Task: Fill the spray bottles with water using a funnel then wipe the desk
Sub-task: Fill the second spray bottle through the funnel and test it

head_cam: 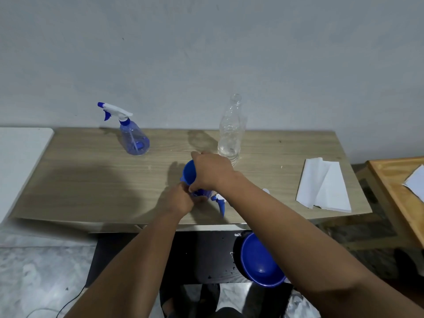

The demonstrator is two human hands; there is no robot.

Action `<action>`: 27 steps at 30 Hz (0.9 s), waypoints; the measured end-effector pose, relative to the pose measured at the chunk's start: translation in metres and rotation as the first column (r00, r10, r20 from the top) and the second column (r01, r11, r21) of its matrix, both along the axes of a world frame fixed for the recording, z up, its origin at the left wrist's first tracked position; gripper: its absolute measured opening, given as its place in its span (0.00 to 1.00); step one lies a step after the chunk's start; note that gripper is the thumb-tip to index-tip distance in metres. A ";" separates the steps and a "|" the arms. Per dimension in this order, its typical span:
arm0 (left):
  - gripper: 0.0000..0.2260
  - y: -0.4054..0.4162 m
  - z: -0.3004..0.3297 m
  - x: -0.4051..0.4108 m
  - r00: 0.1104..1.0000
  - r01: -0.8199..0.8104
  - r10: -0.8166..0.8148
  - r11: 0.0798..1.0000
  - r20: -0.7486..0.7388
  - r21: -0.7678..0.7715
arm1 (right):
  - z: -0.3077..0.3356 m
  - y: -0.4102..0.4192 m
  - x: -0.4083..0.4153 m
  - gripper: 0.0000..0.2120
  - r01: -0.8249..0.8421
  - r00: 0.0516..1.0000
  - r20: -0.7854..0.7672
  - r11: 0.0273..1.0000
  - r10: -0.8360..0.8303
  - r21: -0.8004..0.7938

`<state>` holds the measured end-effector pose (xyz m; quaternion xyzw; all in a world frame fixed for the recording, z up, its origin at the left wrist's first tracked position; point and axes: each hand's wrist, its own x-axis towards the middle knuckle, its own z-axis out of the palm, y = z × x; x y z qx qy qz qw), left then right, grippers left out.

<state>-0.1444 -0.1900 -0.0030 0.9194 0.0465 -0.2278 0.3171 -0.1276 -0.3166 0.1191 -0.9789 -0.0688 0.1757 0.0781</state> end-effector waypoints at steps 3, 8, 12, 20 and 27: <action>0.18 0.000 0.000 -0.001 1.000 -0.009 0.009 1.000 -0.008 -0.006 | 0.008 0.008 0.002 0.26 -0.021 1.000 -0.023 0.996 0.020 -0.083; 0.16 0.001 0.000 -0.001 1.000 -0.001 0.001 0.999 -0.001 -0.044 | 0.013 0.010 0.004 0.27 -0.015 0.999 -0.043 0.997 0.011 -0.082; 0.15 0.002 0.001 0.000 1.000 0.027 -0.026 0.999 0.016 -0.046 | 0.013 0.009 0.008 0.28 -0.024 0.999 -0.041 0.995 0.020 -0.096; 0.21 0.000 -0.001 0.003 0.999 0.050 -0.051 0.980 0.001 -0.194 | 0.021 0.022 0.017 0.27 0.016 0.995 -0.092 0.989 -0.030 -0.146; 0.15 0.010 0.010 0.008 0.985 0.170 -0.165 0.972 0.043 -0.161 | 0.046 -0.018 0.023 0.28 0.223 0.959 -0.194 0.972 -0.205 0.076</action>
